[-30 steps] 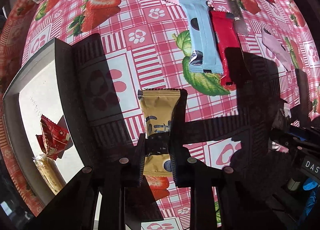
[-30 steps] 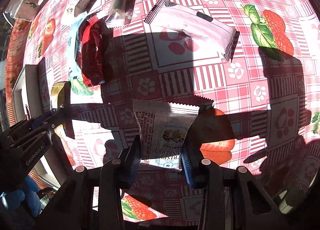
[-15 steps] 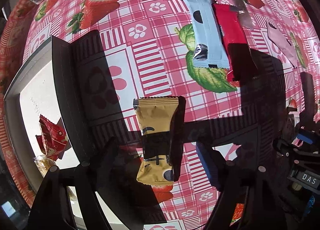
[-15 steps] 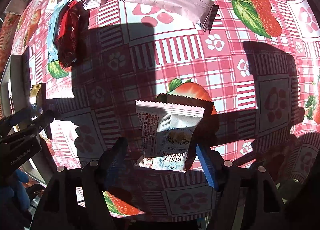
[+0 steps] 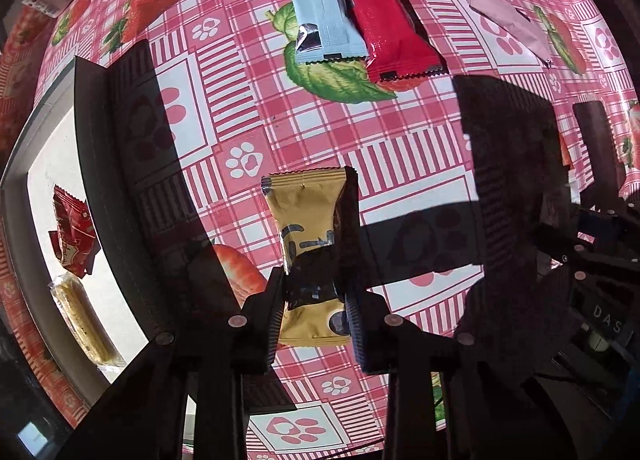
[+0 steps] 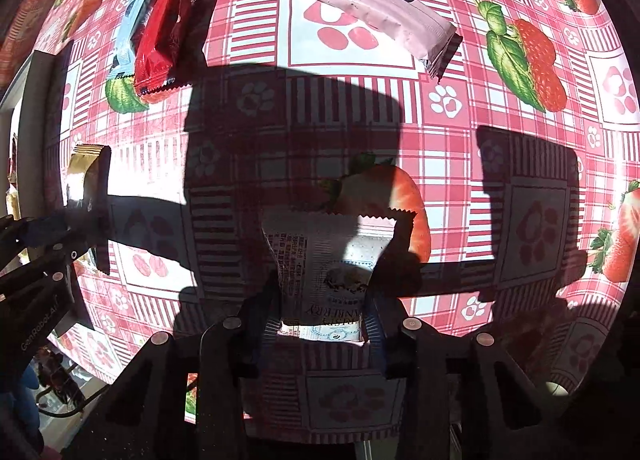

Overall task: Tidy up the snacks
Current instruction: 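Lift and hold the gold bar with the left tool while the right tool holds the cranberry packet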

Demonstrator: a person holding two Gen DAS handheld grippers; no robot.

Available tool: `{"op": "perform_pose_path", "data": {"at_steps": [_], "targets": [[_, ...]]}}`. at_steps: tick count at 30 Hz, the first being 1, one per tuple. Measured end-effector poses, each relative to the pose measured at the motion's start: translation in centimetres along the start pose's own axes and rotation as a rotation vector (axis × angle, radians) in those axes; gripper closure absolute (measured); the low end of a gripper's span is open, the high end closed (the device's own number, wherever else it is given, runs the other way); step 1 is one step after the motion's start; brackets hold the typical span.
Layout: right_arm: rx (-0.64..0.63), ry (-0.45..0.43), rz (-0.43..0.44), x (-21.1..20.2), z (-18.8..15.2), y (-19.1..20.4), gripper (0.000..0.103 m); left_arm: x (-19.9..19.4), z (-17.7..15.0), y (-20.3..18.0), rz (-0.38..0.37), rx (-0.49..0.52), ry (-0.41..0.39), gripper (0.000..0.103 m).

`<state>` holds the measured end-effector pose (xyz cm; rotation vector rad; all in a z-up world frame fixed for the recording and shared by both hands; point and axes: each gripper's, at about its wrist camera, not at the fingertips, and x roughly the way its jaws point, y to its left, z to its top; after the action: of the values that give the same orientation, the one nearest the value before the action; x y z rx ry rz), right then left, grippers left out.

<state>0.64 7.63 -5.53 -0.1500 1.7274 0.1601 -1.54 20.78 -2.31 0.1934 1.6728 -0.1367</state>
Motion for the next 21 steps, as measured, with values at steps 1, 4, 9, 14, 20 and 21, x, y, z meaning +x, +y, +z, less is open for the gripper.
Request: {"op": "perform_pose_path", "data": {"at_steps": [1,4,9,14,20,21], "targets": [[-0.005,0.002,0.000,0.1,-0.6,0.0,0.063,0.0,-0.3,-0.3,0.013,0.008,-0.005,0.068],[-0.001,0.005,-0.003,0.1,-2.3,-0.4,0.061,0.2,-0.3,-0.5,0.047,0.007,0.015,0.032],[0.030,-0.019,-0.016,-0.5,-4.0,-2.1,0.011,1.0,-0.7,0.3,0.028,-0.022,0.040,0.019],[0.044,0.005,0.027,-0.6,-1.5,-3.0,0.011,2.8,-1.6,0.0,-0.014,0.037,0.103,0.000],[0.030,0.046,0.002,1.0,-1.0,-1.6,0.000,2.6,-2.8,-0.2,-0.017,0.044,0.073,0.000],[0.030,0.044,0.005,0.9,-1.1,-1.6,0.000,2.6,-2.9,-0.2,-0.017,0.044,0.072,0.000]]}}
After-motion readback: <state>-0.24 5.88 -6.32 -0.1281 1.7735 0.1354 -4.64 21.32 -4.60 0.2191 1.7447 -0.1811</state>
